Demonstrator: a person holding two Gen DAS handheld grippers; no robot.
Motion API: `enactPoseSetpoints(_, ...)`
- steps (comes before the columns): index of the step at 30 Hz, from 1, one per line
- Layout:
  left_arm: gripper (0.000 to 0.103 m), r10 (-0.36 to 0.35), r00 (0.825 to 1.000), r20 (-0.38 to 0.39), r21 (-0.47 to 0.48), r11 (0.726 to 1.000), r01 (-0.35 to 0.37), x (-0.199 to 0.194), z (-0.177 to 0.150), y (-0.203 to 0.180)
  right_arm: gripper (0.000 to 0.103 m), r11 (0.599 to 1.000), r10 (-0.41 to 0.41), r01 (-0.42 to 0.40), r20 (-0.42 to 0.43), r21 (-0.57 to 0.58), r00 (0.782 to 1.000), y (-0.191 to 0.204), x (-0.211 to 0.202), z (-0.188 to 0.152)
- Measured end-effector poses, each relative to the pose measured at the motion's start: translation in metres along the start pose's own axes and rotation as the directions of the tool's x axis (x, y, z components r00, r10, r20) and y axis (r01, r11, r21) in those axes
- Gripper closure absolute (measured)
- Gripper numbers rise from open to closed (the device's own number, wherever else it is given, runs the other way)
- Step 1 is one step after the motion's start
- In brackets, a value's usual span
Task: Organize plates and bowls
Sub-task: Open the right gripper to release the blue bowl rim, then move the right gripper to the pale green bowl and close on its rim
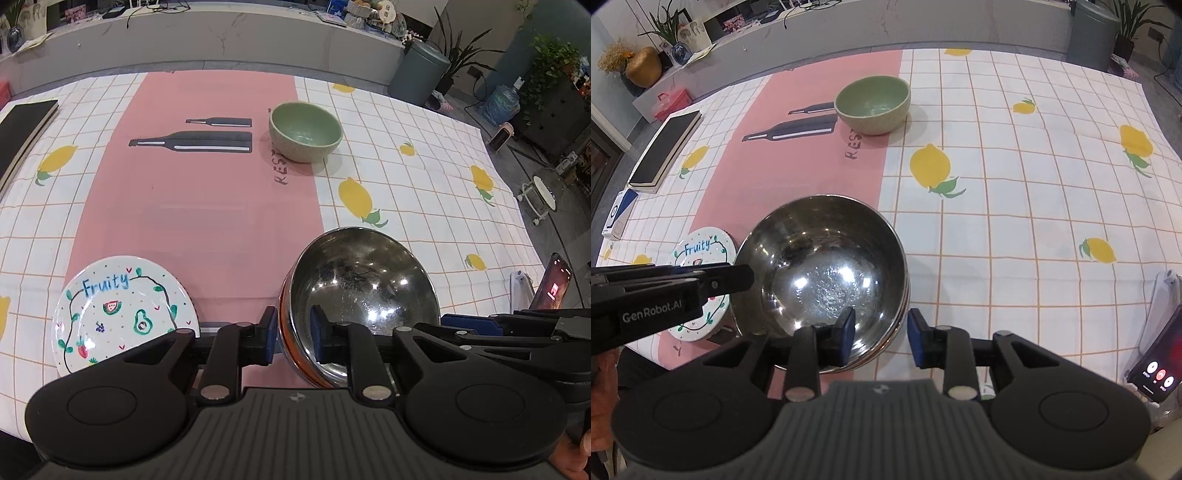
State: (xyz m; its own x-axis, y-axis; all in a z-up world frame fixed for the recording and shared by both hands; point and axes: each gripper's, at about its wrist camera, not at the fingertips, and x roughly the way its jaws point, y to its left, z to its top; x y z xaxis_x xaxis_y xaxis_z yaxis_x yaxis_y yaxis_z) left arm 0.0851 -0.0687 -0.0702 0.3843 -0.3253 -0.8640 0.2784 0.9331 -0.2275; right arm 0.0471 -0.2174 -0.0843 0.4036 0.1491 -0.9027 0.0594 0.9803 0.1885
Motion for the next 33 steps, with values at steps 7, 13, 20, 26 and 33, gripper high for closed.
enactPoseSetpoints(7, 0.065, 0.001, 0.999, 0.032, 0.026, 1.0, -0.001, -0.008, 0.003, -0.003, 0.061, 1.0, -0.006, 0.006, 0.029, 0.001, 1.0, -0.001, -0.007, 0.002)
enactPoseSetpoints(13, 0.056, 0.016, 0.998, 0.062, 0.051, 0.999, -0.019, -0.013, 0.006, -0.005, 0.057, 1.0, -0.021, 0.022, 0.056, -0.004, 0.998, 0.001, -0.012, 0.005)
enactPoseSetpoints(20, 0.042, 0.039, 0.993, 0.109, 0.072, 0.996, -0.047, -0.019, 0.012, -0.004, 0.045, 0.999, -0.051, 0.052, 0.102, -0.011, 0.994, 0.004, -0.02, 0.009)
enactPoseSetpoints(26, 0.033, 0.055, 0.988, 0.146, 0.084, 0.994, -0.067, -0.024, 0.019, -0.001, 0.037, 0.997, -0.07, 0.072, 0.139, -0.013, 0.988, 0.007, -0.024, 0.014)
enactPoseSetpoints(33, 0.026, 0.063, 0.979, 0.192, 0.111, 0.99, -0.086, -0.027, 0.033, 0.0, 0.03, 0.995, -0.096, 0.098, 0.184, -0.003, 0.978, 0.007, -0.027, 0.026)
